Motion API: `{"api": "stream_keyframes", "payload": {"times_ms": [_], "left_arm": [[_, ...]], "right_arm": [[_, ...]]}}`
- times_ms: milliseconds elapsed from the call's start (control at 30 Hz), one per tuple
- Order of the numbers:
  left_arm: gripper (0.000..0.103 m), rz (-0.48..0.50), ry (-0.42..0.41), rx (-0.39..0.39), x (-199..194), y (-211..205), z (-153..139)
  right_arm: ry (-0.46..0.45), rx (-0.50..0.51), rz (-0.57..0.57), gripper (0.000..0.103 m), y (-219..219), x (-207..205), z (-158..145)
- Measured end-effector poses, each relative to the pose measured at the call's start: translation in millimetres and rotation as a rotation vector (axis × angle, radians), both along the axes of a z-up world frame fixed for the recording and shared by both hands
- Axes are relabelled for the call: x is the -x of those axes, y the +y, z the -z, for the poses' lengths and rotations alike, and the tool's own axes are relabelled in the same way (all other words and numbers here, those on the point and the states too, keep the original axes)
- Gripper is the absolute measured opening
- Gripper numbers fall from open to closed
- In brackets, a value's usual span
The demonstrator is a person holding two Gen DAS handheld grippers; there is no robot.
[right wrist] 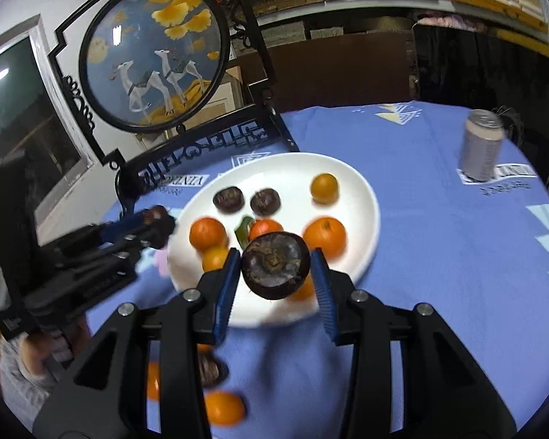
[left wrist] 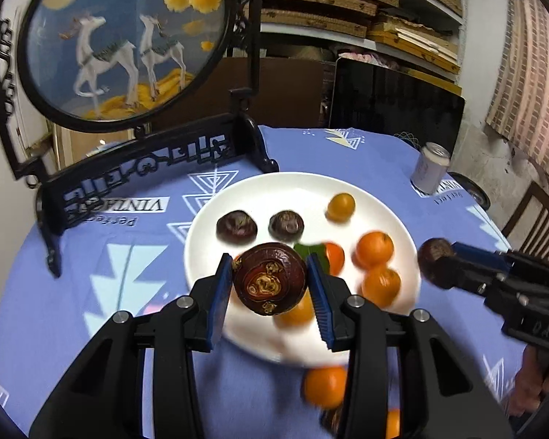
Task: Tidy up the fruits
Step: 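Carry the date and dark fruit over the white plate and open both tools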
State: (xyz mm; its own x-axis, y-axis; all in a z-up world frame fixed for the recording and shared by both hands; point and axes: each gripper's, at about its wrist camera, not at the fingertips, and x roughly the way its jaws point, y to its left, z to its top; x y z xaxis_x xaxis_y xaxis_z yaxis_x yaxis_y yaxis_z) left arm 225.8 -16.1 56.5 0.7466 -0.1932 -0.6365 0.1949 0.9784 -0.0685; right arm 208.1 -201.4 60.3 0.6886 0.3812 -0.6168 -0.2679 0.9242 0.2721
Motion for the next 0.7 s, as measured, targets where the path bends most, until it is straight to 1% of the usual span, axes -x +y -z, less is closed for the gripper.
{"api": "stream_keyframes", "payload": {"times_ms": [167,233,267,300,333,367,400,500,533,600,633,700], "left_arm": [[0.041,-0.012,0.084,0.029,-54.1,-4.0,18.4],[0.044,-0.011,0.119,0.036,-66.6,-5.2,26.6],[0.047,-0.012,0.123,0.038,-70.4,-5.5,28.6],[0.05,-0.016,0.12,0.04,-71.1,-4.3,28.7],[0.051,-0.019,0.108,0.049,-69.3,-2.4,27.1],[0.055,-0.018,0.099,0.056,-66.9,-0.5,25.0],[0.058,-0.021,0.088,0.06,-63.3,2.2,22.1],[0.061,-0.036,0.061,0.086,-47.5,12.7,10.2],[0.062,-0.032,0.056,0.09,-36.5,16.2,6.4],[0.065,-0.035,0.044,0.073,-16.5,20.4,3.8],[0.067,-0.043,0.029,0.048,2.0,23.3,4.1],[0.067,-0.051,0.015,0.03,26.3,27.8,7.1]], "right_arm": [[0.025,0.013,-0.016,0.04,15.3,-39.6,11.0],[0.033,0.017,-0.008,0.042,14.9,-52.3,16.9],[0.033,0.004,-0.008,0.043,13.1,-57.2,19.2],[0.029,-0.017,-0.008,0.051,10.5,-60.1,20.3],[0.022,-0.046,0.004,0.062,5.2,-60.7,20.4],[0.015,-0.06,0.019,0.063,0.6,-59.1,19.7],[0.012,-0.066,0.028,0.063,-2.5,-58.1,18.7],[0.013,-0.084,0.034,0.063,-10.1,-49.2,11.9],[0.009,-0.087,0.033,0.063,-11.4,-44.0,9.3],[-0.002,-0.081,0.028,0.063,-13.7,-27.0,3.1],[-0.008,-0.078,0.025,0.064,-14.7,-15.7,1.0],[-0.016,-0.07,0.011,0.067,-16.3,10.0,0.1]]}}
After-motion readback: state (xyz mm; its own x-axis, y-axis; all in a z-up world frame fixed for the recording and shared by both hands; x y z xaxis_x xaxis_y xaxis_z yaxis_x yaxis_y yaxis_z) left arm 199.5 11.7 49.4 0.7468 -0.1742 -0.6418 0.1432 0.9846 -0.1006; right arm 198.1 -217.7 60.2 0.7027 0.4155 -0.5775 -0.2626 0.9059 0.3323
